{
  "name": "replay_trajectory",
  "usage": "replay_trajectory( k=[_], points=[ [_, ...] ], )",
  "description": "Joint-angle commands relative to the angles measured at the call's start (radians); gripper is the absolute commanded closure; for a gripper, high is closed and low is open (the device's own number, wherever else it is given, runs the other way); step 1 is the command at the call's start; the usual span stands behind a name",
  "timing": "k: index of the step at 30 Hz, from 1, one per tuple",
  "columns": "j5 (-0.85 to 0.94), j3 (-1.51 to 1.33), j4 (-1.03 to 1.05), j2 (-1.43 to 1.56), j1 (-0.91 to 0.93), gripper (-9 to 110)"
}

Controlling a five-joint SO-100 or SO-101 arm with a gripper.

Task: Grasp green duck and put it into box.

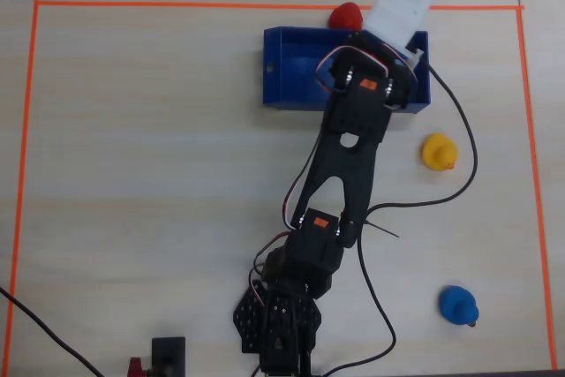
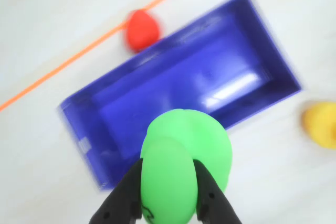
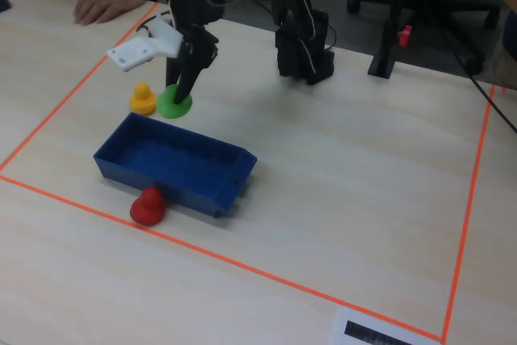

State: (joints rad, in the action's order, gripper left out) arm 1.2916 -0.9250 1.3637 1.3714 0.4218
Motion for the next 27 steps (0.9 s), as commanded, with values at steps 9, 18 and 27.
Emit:
replay_trajectory(
  k=[9,18,27],
  points=[
    [0.035,0.189,-0.264,-0.328,0.066,101],
    [0.101,0.204,-0.252,-0.469,0.112,101],
    [0.225,0.193,-0.192,-0.437,0.143,79]
  ],
)
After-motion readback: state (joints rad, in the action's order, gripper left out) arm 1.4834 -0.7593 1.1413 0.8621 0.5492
